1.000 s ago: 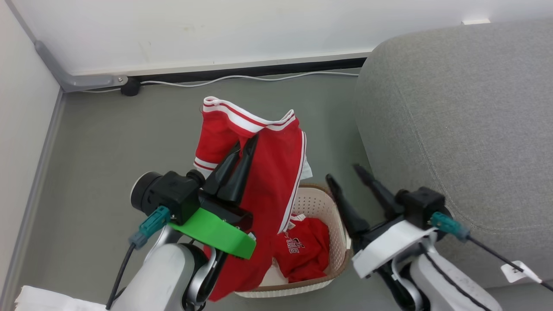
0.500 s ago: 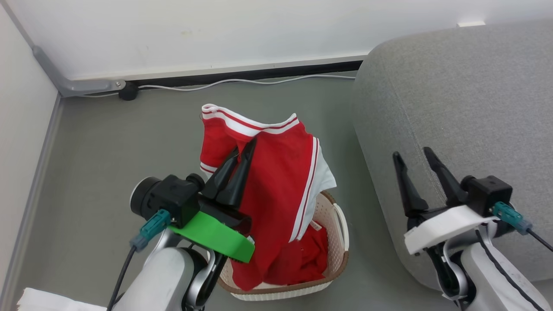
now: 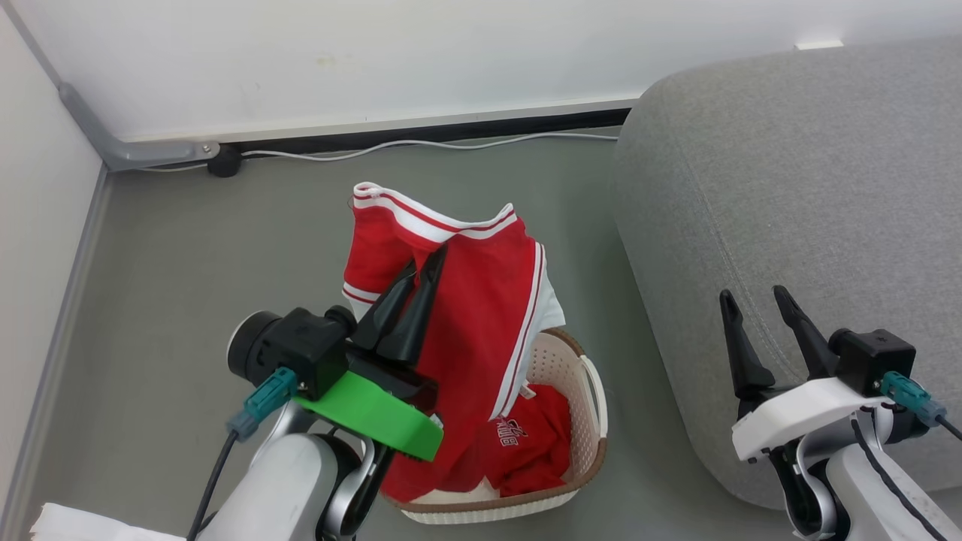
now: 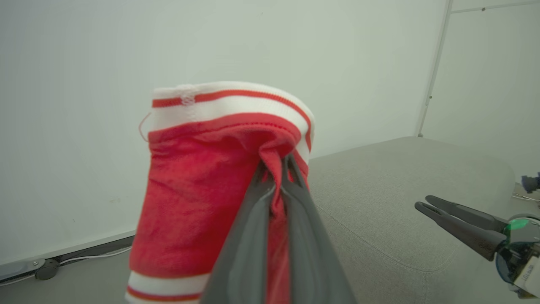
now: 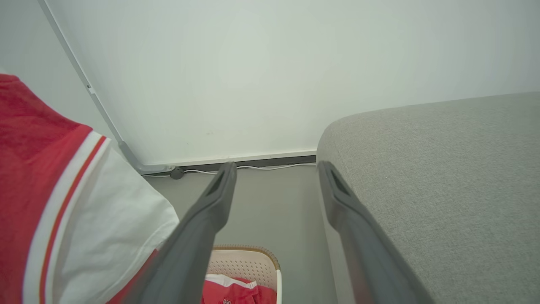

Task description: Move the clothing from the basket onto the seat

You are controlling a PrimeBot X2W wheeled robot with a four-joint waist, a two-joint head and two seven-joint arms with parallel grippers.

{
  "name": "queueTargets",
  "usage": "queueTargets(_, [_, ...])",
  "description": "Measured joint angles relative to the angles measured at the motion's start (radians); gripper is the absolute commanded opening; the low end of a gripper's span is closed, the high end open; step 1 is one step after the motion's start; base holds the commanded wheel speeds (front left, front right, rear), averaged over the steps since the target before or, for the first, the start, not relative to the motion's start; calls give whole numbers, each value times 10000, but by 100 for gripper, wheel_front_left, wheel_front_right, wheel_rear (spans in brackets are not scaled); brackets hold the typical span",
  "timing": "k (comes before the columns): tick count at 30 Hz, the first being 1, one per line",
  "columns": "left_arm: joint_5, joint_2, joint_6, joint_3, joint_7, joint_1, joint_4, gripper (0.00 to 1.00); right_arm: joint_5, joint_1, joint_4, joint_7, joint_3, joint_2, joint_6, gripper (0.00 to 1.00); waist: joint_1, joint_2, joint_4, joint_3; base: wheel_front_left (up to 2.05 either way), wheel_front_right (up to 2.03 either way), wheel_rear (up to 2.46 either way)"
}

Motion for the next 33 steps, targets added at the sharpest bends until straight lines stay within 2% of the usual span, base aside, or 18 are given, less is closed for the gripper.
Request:
queueTargets(25, [0, 8, 2, -73, 0, 14, -169, 0, -479, 72, -46, 0, 180, 90, 29, 100, 0, 0, 79, 142, 0, 0, 0])
queueTargets(33, [0, 0, 2, -125, 0, 12, -238, 0, -846, -582, -631, 4, 1384, 491, 775, 100, 0, 0, 166, 176, 0, 0, 0])
